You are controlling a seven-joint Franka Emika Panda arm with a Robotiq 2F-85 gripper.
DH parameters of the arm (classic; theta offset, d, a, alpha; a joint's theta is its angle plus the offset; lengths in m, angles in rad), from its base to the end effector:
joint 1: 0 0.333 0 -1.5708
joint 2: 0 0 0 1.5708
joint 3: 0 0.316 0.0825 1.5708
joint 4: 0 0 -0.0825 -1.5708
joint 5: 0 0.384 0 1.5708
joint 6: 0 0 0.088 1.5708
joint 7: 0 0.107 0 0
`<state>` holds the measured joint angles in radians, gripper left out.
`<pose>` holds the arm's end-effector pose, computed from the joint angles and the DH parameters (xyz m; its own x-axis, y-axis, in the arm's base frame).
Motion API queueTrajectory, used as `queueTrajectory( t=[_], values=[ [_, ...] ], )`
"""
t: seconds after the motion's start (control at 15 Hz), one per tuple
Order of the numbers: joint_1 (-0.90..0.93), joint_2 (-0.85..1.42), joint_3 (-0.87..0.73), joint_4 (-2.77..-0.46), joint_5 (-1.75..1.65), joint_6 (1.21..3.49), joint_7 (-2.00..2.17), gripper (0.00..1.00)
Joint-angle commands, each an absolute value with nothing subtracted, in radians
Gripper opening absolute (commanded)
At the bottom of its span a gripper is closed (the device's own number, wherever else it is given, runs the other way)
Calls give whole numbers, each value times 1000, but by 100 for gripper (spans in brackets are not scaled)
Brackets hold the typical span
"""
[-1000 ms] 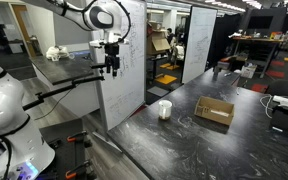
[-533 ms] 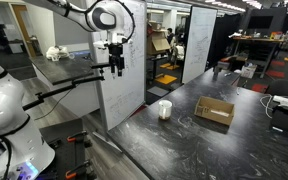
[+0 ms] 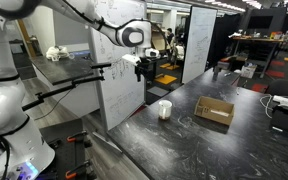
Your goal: Move the mug forward
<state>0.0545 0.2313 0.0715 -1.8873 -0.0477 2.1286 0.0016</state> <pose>0.6082 0.0729 0.3863 0.9891 0.1470 0.0105 0.1467 -0.9889 0.0243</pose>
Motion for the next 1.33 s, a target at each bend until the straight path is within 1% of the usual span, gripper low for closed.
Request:
queueTrajectory(
  t=[0.0, 0.2, 0.47, 0.87, 1.2, 1.27],
  values=[
    [37, 422, 58, -1674, -7, 2112, -29, 100],
    [18, 572, 56, -1515, 12, 2077, -45, 100],
    [42, 708, 59, -1386, -13, 2049, -40, 100],
    [107, 851, 48, -1213, -61, 1970, -26, 100],
    [124, 948, 38, -1110, -93, 1953, -29, 100],
    [123, 965, 39, -1095, -95, 1953, -35, 99]
  ],
)
